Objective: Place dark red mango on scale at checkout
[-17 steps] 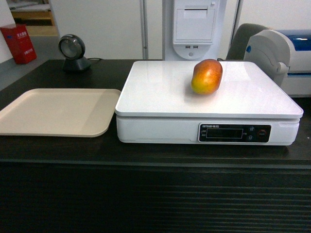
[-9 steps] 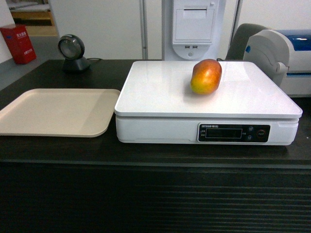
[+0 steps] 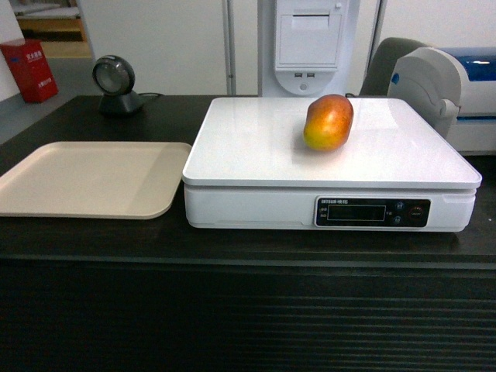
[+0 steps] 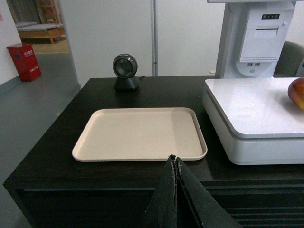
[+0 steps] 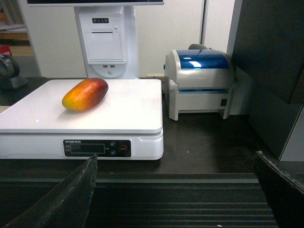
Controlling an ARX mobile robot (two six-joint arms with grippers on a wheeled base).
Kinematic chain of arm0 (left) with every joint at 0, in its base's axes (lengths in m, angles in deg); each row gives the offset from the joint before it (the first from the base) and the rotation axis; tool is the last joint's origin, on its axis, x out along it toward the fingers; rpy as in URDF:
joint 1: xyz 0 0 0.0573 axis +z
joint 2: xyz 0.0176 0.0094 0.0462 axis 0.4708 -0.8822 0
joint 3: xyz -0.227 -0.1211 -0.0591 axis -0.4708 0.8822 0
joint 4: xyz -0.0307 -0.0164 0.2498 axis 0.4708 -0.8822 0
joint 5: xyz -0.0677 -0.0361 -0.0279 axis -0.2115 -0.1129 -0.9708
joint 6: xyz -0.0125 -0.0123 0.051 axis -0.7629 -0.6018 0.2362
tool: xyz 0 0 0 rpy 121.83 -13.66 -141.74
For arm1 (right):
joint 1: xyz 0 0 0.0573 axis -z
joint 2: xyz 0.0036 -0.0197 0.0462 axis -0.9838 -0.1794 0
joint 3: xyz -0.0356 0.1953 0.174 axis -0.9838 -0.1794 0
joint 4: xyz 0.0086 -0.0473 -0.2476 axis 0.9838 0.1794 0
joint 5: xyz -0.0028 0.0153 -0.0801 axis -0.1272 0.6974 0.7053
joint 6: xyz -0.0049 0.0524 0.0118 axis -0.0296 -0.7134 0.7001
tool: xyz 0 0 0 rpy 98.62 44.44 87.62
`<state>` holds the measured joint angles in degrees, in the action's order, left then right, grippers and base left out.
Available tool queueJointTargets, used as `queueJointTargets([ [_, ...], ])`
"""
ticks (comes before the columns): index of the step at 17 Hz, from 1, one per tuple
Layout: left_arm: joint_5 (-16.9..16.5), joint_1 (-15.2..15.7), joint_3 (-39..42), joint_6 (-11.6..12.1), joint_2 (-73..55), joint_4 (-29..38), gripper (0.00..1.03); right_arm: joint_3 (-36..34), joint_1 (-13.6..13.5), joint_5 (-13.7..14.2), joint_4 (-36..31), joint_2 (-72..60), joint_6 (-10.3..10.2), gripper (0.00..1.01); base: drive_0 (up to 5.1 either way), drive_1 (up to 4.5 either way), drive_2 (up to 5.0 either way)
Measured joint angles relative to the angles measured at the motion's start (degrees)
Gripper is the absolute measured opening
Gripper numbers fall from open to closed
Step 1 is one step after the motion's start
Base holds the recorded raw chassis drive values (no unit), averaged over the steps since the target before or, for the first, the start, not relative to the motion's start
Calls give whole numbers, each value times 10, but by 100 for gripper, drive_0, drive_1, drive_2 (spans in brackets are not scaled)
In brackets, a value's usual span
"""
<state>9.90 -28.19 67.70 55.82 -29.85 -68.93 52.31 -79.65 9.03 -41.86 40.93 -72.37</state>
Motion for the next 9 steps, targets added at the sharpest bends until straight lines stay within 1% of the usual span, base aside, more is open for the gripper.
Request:
queueJointTargets([
  [5, 0, 0, 13, 0, 43, -27, 2, 0, 0, 0, 0, 0, 0, 98, 0, 0, 0],
  [6, 0, 0, 23, 0, 50, -10, 2, 0, 0, 0, 0, 0, 0, 98, 0, 0, 0],
  [9, 0, 0, 30, 0, 68, -29, 2, 0, 0, 0, 0, 0, 0, 98, 0, 0, 0],
])
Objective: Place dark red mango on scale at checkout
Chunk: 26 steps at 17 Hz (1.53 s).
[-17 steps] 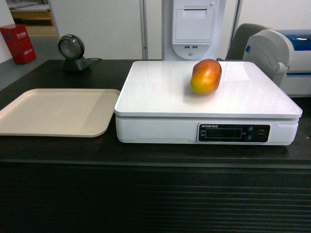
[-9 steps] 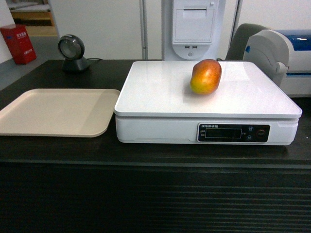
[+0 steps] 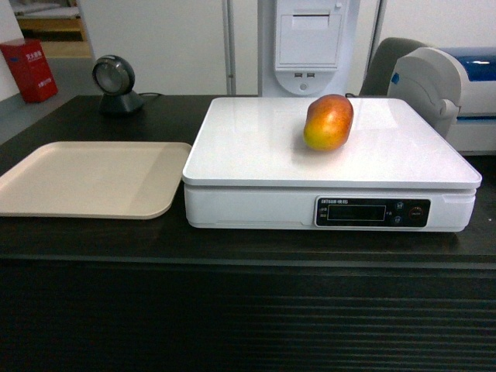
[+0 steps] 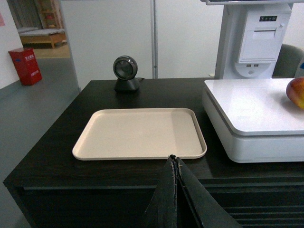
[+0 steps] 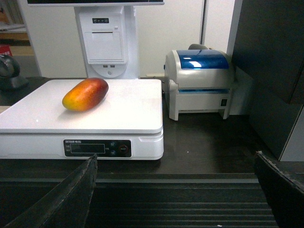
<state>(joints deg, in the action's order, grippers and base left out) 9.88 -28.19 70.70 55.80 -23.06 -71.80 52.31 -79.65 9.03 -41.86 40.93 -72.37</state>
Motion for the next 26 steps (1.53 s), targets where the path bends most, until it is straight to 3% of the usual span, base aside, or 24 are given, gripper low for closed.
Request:
queueJointTargets([
  [2, 1, 0, 0, 0, 88, -108, 2, 0, 0, 0, 0, 0, 0, 98, 0, 0, 0],
  [7, 0, 0, 0, 0, 95, -104, 2, 0, 0, 0, 0, 0, 0, 98, 0, 0, 0],
  [8, 0, 0, 0, 0, 95, -104, 14, 0, 0, 0, 0, 0, 0, 98, 0, 0, 0],
  [10, 0, 0, 0, 0, 95, -104, 84, 0, 0, 0, 0, 0, 0, 98, 0, 0, 0],
  [11, 0, 0, 0, 0, 95, -104, 97, 0, 0, 0, 0, 0, 0, 98, 0, 0, 0],
  [26, 0, 0, 0, 0, 95, -104, 98, 0, 0, 0, 0, 0, 0, 98, 0, 0, 0],
])
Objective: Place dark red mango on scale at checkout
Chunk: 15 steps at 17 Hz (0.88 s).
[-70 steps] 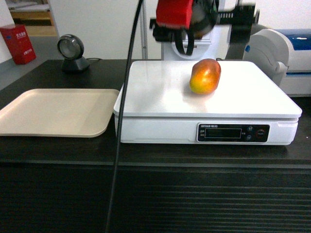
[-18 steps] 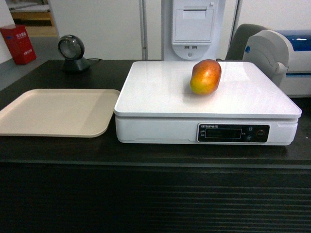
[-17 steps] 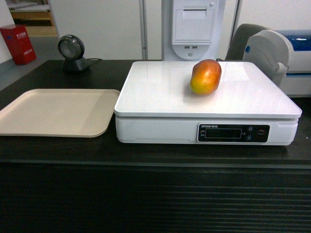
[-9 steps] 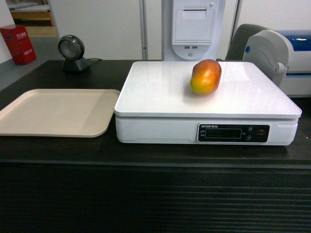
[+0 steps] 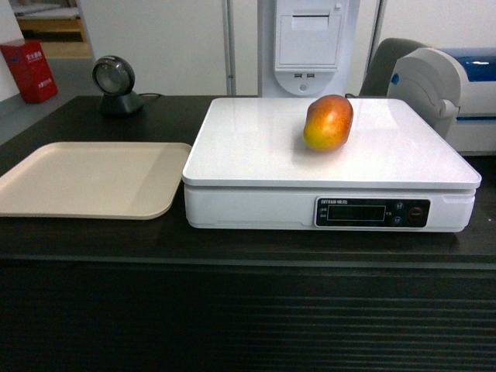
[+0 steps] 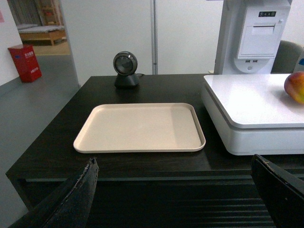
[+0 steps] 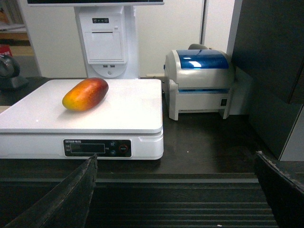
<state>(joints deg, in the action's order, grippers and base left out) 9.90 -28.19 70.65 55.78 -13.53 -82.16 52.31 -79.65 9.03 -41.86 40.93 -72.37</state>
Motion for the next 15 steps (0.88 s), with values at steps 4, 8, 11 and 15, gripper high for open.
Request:
queueJointTargets([
  [4, 0, 0, 0, 0, 0, 0, 98, 0, 0, 0, 0, 0, 0, 98, 0, 0, 0],
  [8, 0, 0, 0, 0, 0, 0, 98, 0, 0, 0, 0, 0, 0, 98, 0, 0, 0],
  [11, 0, 0, 0, 0, 0, 0, 98, 0, 0, 0, 0, 0, 0, 98, 0, 0, 0],
  [15, 0, 0, 0, 0, 0, 0, 98, 0, 0, 0, 0, 0, 0, 98, 0, 0, 0],
])
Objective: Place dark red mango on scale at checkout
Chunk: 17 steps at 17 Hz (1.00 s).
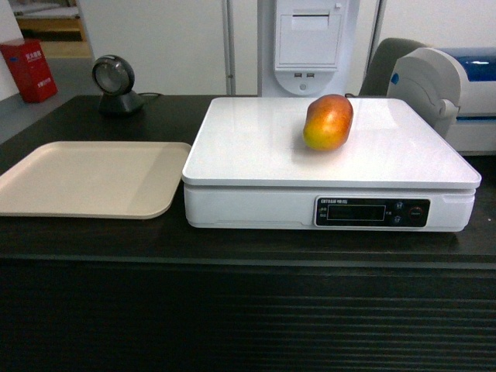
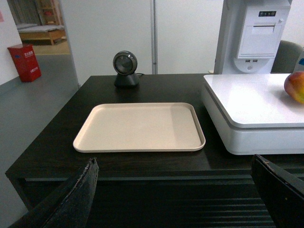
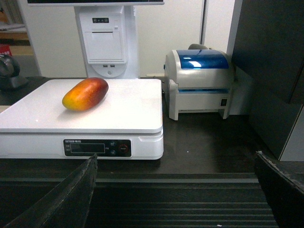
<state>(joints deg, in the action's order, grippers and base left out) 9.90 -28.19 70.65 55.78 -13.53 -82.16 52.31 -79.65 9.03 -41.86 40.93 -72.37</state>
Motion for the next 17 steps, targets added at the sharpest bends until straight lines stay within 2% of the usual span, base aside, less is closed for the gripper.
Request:
queueJointTargets([
  [17, 0, 0, 0, 0, 0, 0, 98, 0, 0, 0, 0, 0, 0, 98, 0, 0, 0],
])
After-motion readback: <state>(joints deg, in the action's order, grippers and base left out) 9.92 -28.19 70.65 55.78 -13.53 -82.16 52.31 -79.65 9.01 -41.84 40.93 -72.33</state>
